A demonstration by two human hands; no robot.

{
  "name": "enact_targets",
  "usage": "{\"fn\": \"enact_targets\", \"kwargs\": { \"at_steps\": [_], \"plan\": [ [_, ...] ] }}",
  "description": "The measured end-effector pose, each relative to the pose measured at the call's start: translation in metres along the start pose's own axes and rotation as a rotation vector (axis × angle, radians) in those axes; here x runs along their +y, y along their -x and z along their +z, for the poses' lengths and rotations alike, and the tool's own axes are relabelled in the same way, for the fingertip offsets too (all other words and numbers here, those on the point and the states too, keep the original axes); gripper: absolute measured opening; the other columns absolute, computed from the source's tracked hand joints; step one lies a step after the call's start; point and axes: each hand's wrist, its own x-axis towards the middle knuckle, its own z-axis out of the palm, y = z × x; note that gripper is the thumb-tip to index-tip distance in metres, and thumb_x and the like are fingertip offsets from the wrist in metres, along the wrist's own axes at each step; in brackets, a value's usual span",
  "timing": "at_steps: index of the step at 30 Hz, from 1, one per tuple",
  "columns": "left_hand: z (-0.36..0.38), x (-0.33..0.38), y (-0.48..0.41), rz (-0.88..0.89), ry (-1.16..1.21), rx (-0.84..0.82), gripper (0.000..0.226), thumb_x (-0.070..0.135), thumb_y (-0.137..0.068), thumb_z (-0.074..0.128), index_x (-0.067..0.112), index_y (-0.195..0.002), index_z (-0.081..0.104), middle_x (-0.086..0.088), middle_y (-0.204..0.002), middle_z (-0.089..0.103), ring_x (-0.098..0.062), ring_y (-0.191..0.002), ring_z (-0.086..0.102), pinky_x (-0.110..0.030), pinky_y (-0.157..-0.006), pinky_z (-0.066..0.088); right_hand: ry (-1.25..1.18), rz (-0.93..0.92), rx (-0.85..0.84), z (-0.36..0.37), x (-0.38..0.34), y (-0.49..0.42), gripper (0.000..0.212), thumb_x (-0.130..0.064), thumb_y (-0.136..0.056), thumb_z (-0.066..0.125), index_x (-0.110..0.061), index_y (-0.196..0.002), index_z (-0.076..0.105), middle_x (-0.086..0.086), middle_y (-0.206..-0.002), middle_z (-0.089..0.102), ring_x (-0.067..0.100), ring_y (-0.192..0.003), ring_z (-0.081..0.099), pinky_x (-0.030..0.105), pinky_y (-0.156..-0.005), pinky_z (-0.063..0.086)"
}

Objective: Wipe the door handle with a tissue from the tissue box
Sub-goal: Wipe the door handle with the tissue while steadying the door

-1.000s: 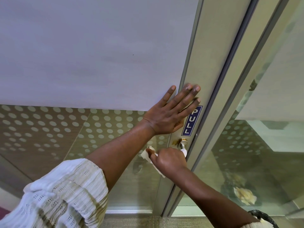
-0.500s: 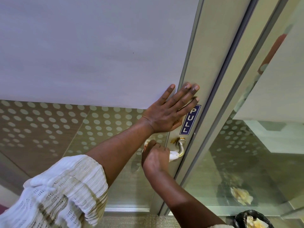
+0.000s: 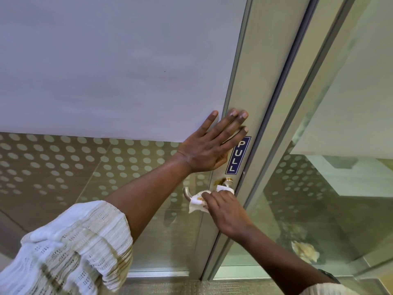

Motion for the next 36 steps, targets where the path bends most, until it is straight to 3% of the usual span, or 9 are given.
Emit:
{"fn": "enact_targets", "kwargs": {
  "at_steps": [2, 6, 10, 15, 18, 22, 28, 33, 36],
  "plan": [
    [0.001, 0.000, 0.000, -0.002, 0.008, -0.001, 0.071, 0.031, -0.098, 0.051, 0.008, -0.164, 0.034, -0.019, -0.171, 0.024, -0.037, -0.161, 0.017, -0.057, -0.131, -0.001, 0.008, -0.044, -0.002, -0.005, 0.003, -0.009, 0.023, -0.038, -0.098, 0.057, -0.015, -0.102, 0.058, 0.006, -0.086, 0.065, 0.026, -0.072, 0.058, 0.037, -0.069, 0.042],
    [0.003, 0.000, 0.001, -0.002, 0.006, -0.012, 0.073, 0.032, -0.098, 0.051, 0.009, -0.165, 0.031, -0.019, -0.172, 0.021, -0.036, -0.163, 0.010, -0.058, -0.131, -0.003, -0.067, 0.112, -0.141, -0.019, -0.011, -0.035, 0.061, -0.064, -0.097, 0.028, -0.018, -0.075, 0.062, 0.002, -0.060, 0.062, 0.025, -0.053, 0.058, 0.030, -0.054, 0.030],
    [0.002, 0.000, 0.001, 0.006, 0.010, -0.014, 0.073, 0.034, -0.099, 0.050, 0.008, -0.164, 0.032, -0.020, -0.171, 0.021, -0.038, -0.160, 0.016, -0.058, -0.131, -0.003, -0.146, 0.195, -0.368, -0.022, -0.007, -0.048, 0.068, -0.074, -0.094, 0.018, -0.022, -0.062, 0.050, -0.006, -0.052, 0.042, 0.016, -0.049, 0.042, 0.033, -0.055, 0.032],
    [0.000, -0.001, 0.000, 0.012, 0.001, -0.020, 0.069, 0.036, -0.103, 0.043, 0.008, -0.165, 0.031, -0.020, -0.171, 0.020, -0.038, -0.160, 0.014, -0.057, -0.131, -0.004, -0.002, 0.167, -0.037, -0.005, -0.033, -0.026, 0.044, -0.051, -0.103, 0.034, -0.018, -0.093, 0.061, 0.004, -0.077, 0.066, 0.025, -0.064, 0.060, 0.035, -0.061, 0.044],
    [0.000, -0.001, -0.001, 0.018, 0.004, -0.034, 0.067, 0.038, -0.106, 0.036, 0.008, -0.165, 0.030, -0.020, -0.171, 0.019, -0.038, -0.160, 0.012, -0.057, -0.131, -0.006, 0.052, 0.250, -0.014, 0.007, -0.052, -0.025, 0.024, -0.039, -0.094, 0.052, -0.018, -0.105, 0.054, 0.005, -0.093, 0.063, 0.025, -0.078, 0.056, 0.040, -0.070, 0.047],
    [0.001, -0.001, 0.000, 0.014, -0.005, -0.033, 0.066, 0.037, -0.106, 0.036, 0.008, -0.165, 0.031, -0.020, -0.171, 0.021, -0.038, -0.160, 0.016, -0.057, -0.131, -0.004, 0.034, 0.302, -0.004, 0.012, -0.063, -0.024, 0.039, -0.030, -0.088, 0.060, -0.013, -0.123, 0.053, 0.006, -0.101, 0.060, 0.025, -0.085, 0.054, 0.041, -0.076, 0.045],
    [0.000, 0.000, 0.000, 0.007, 0.005, -0.011, 0.067, 0.033, -0.103, 0.044, 0.008, -0.164, 0.033, -0.020, -0.171, 0.024, -0.038, -0.160, 0.021, -0.058, -0.131, 0.000, -0.105, -0.015, 0.037, 0.012, -0.034, 0.003, 0.062, -0.023, -0.093, 0.043, -0.010, -0.153, 0.032, 0.012, -0.141, 0.051, 0.029, -0.128, 0.046, 0.042, -0.108, 0.033],
    [-0.002, -0.001, 0.000, 0.010, 0.008, -0.023, 0.068, 0.033, -0.102, 0.046, 0.009, -0.164, 0.034, -0.020, -0.171, 0.025, -0.037, -0.160, 0.020, -0.057, -0.131, 0.000, -0.238, -0.020, -0.049, -0.008, 0.015, 0.017, 0.048, -0.021, -0.099, 0.044, -0.006, -0.144, 0.045, 0.016, -0.131, 0.059, 0.029, -0.119, 0.050, 0.046, -0.103, 0.040],
    [-0.003, -0.001, 0.000, 0.019, 0.009, -0.029, 0.065, 0.035, -0.105, 0.043, 0.009, -0.164, 0.035, -0.021, -0.171, 0.026, -0.038, -0.160, 0.021, -0.058, -0.131, 0.001, -0.249, -0.028, -0.086, -0.018, 0.030, 0.022, 0.045, -0.017, -0.100, 0.045, -0.002, -0.142, 0.049, 0.018, -0.137, 0.057, 0.032, -0.127, 0.050, 0.049, -0.109, 0.040]
  ]
}}
